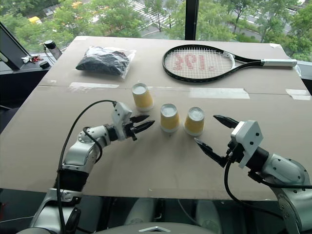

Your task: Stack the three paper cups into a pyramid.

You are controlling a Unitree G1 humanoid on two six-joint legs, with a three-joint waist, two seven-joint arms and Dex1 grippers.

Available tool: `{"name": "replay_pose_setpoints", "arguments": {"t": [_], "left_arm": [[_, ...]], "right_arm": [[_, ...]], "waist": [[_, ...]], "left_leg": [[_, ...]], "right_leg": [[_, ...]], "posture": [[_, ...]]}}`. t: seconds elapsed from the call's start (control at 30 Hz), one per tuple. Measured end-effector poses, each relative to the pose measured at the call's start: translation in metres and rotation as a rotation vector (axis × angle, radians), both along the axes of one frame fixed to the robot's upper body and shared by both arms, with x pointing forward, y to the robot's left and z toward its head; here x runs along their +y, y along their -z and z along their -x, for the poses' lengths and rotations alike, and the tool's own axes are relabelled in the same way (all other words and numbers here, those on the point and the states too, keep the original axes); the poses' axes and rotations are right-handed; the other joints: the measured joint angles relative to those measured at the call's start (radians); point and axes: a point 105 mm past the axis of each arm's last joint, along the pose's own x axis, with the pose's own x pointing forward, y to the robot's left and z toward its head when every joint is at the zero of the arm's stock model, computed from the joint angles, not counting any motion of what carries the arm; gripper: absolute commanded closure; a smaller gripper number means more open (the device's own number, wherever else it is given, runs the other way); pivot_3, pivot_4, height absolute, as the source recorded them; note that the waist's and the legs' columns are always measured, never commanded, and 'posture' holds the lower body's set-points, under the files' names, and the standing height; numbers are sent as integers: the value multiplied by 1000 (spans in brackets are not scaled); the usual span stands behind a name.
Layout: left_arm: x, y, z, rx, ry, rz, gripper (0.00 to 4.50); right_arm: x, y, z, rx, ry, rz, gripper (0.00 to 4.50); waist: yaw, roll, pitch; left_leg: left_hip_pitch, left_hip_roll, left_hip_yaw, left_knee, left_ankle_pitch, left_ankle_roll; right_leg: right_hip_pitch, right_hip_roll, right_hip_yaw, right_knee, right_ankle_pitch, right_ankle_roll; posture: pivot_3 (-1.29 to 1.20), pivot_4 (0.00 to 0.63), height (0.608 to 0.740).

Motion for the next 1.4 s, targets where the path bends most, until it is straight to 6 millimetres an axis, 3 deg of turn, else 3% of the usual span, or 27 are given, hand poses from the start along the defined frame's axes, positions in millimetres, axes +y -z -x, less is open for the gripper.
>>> {"name": "replay_pose_setpoints", "arguments": {"t": [0.23, 0.37, 0.47, 0.53, 0.63, 0.73, 0.77, 1.03, 1.17, 1.3, 1.4], "left_arm": [[-20, 7, -2, 3, 74, -6, 2477], [-22, 9, -3, 3, 75, -1, 2477], [-11, 6, -5, -5, 49, -10, 2477], [13, 1, -4, -5, 9, -2, 2477], [48, -17, -7, -31, -79, 25, 1606], [67, -32, -7, -46, -116, 38, 171], [69, -36, -7, -49, -122, 51, 77], [69, -58, -19, -79, -155, 42, 77], [53, -64, -39, -90, -160, 20, 77], [41, -57, -55, -70, -159, -9, 77], [39, -55, -60, -68, -157, -11, 699]], "right_arm": [[-4, 3, 6, 0, 45, 0, 0], [-4, 2, 8, -6, 51, -2, 0], [-5, 3, 9, -5, 58, -4, 0], [-5, 3, 10, -8, 54, -6, 0], [-2, 1, 13, -16, 24, -15, 0], [1, -1, 15, -26, -9, -22, 0], [1, -1, 16, -27, -17, -24, 0], [3, -3, 19, -39, -48, -23, 0], [4, -3, 19, -43, -47, -28, 0], [2, -1, 20, -31, -31, -31, 0], [1, 0, 21, -25, -15, -29, 0]], "waist": [[-1, 0, 0], [-1, 0, 0], [-2, 0, 0], [-8, 0, 0], [-6, 0, 0], [3, 0, 0], [4, -1, 0], [0, -1, 0], [4, -2, -1], [-4, -3, 0], [-5, -4, 0]], "left_leg": [[0, 0, 0, 0, 0, 0], [0, 0, 0, 0, 0, 0], [0, 0, 0, 0, 0, 0], [1, 1, -1, 0, 0, 0], [1, 3, -1, 0, 0, 0], [0, 2, -1, 1, 0, 0], [0, 1, -2, 1, 0, 0], [0, 0, -3, 1, 0, 0], [0, -2, -3, 2, 0, 0], [0, -2, -2, 1, 0, 0], [0, -1, -2, 1, 0, 0]], "right_leg": [[0, 1, 1, 0, 0, 0], [0, 0, 1, 0, 0, 0], [0, 1, 1, 0, 0, 0], [0, 1, 2, 1, 0, 0], [0, 1, 1, 1, 0, 0], [0, 0, 0, 0, 0, 1], [0, -1, 1, 0, 0, 1], [1, 1, 0, 1, 0, 1], [1, 1, 0, 0, 0, 1], [0, 1, 2, 0, 1, 1], [0, 1, 2, 1, 1, 1]], "posture": [[0, 150, 740], [0, 150, 740], [0, 150, 740], [0, 150, 740], [0, 150, 740], [0, 150, 740], [0, 150, 740], [0, 150, 740], [0, 150, 740], [0, 150, 740], [0, 150, 740]]}}
